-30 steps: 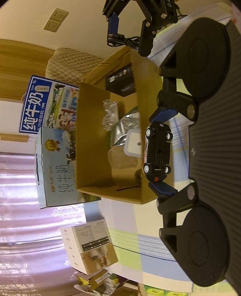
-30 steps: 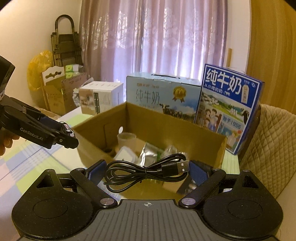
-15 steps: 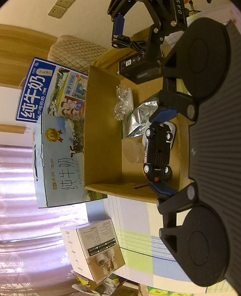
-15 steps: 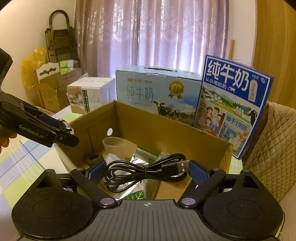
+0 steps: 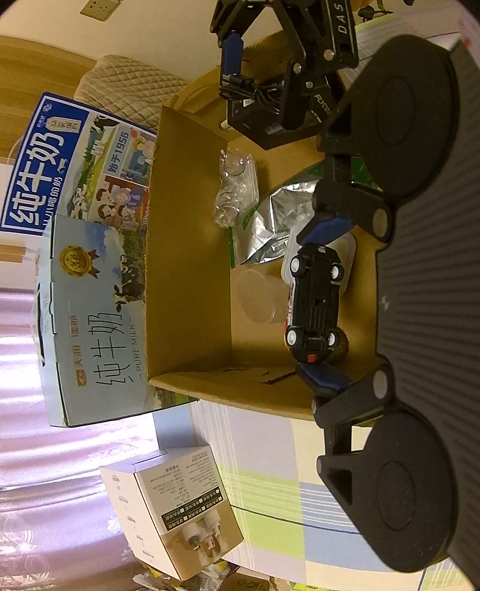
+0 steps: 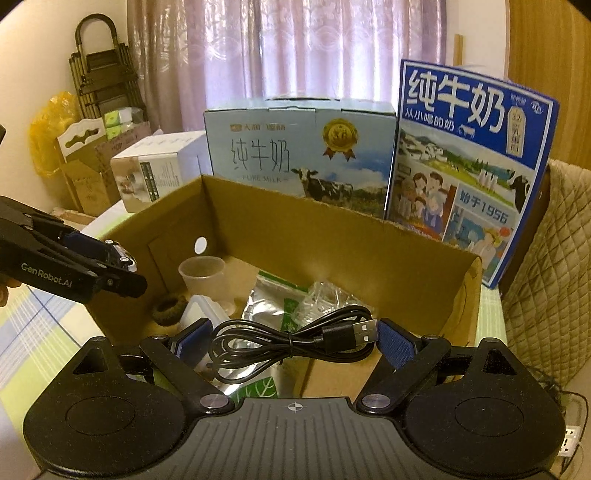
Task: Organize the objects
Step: 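Lower the toy car into the box with the left tool while the right tool releases the cable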
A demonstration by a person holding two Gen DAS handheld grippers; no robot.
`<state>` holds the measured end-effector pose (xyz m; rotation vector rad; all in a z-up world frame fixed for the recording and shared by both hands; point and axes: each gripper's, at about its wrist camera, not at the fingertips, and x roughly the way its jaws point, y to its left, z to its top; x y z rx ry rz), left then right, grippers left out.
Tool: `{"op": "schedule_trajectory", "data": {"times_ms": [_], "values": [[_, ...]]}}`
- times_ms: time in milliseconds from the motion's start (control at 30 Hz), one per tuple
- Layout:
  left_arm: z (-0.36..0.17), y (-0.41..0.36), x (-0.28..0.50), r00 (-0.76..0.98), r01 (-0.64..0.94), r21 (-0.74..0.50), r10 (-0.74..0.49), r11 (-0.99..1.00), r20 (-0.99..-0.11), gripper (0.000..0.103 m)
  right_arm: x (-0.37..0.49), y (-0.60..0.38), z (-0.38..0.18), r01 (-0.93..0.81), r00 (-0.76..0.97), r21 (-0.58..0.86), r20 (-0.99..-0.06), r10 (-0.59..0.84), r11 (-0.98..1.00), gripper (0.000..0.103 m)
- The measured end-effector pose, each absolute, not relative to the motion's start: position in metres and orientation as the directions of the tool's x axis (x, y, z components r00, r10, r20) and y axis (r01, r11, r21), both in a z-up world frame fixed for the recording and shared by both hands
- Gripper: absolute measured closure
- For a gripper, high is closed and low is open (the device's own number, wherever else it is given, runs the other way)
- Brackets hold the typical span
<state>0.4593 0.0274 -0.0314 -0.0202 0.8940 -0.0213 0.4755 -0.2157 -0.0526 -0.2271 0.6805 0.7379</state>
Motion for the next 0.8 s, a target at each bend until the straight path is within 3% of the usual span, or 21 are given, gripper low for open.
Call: {"op": "schedule_trajectory", "data": {"times_ms": [800], "values": [[-0.041,0.027,0.471,0.606,0.025,-0.025,-0.035,0.999,-0.795,0.039,0.484,-0.230,-0.055,-0.637,0.572,0.078,-0.620,0.538,0.767,0.010]]}}
